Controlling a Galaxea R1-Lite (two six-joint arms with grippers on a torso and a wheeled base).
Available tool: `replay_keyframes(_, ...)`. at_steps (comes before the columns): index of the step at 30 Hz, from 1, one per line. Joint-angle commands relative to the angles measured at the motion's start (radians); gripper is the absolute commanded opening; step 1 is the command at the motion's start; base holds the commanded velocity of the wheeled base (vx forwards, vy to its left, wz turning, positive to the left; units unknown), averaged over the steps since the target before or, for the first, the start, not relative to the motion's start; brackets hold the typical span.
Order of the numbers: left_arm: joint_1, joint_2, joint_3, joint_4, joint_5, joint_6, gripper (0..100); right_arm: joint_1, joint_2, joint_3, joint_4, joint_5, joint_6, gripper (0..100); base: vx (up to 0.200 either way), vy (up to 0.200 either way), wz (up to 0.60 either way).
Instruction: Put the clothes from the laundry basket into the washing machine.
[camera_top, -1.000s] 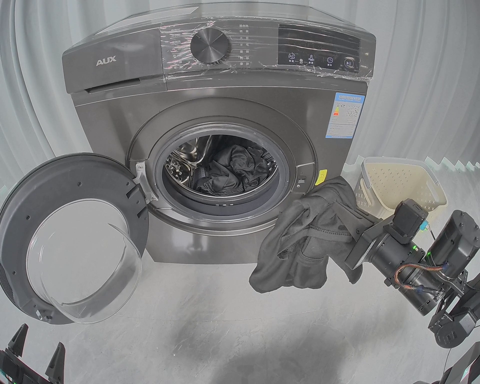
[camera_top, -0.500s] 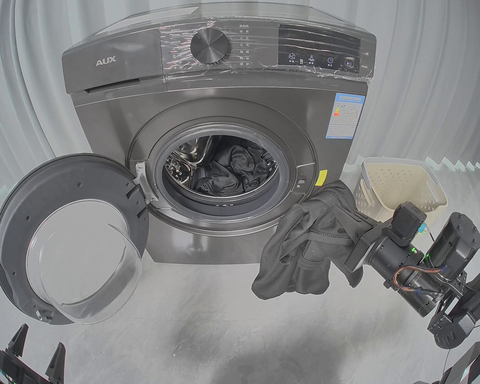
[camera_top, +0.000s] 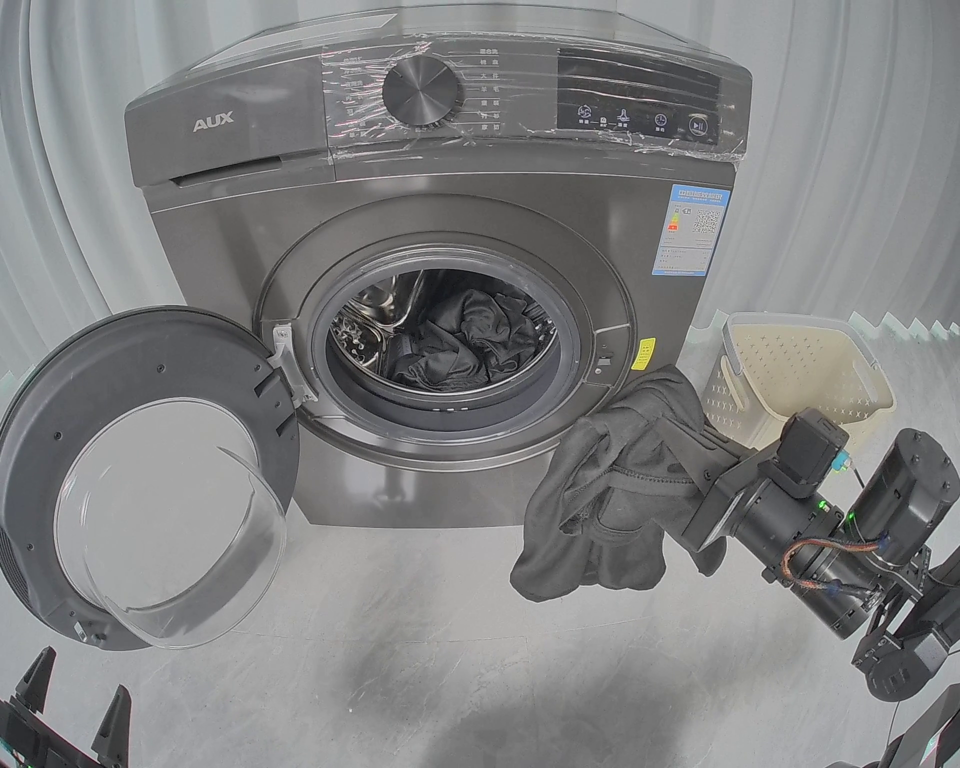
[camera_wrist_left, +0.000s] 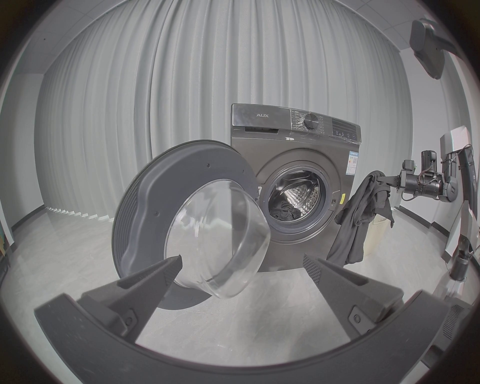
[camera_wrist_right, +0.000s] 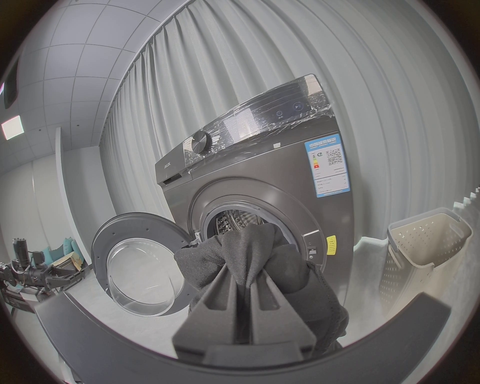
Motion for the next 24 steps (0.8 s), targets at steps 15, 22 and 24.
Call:
replay_keyframes(15,0.003,-0.017,0.016,-0.001,-0.002,0.027,100,0.094,0.097,-0.060,0.001,-0.004,-0.007,0,0.000,0.000,0.00)
replay_keyframes(22,-0.011,0.038,-0.113,-0.122,-0.163,-0.053,100,0.111,0.106,-0.158,0.014,-0.003,-0.007,0,0.000,0.000,0.00)
replay_keyframes(24,-0.010,0.201,-0.154,-0.138,-0.318,-0.108,100,0.122,0.107,-0.193,0.012,0.000,0.001,0,0.000,0.000,0.00)
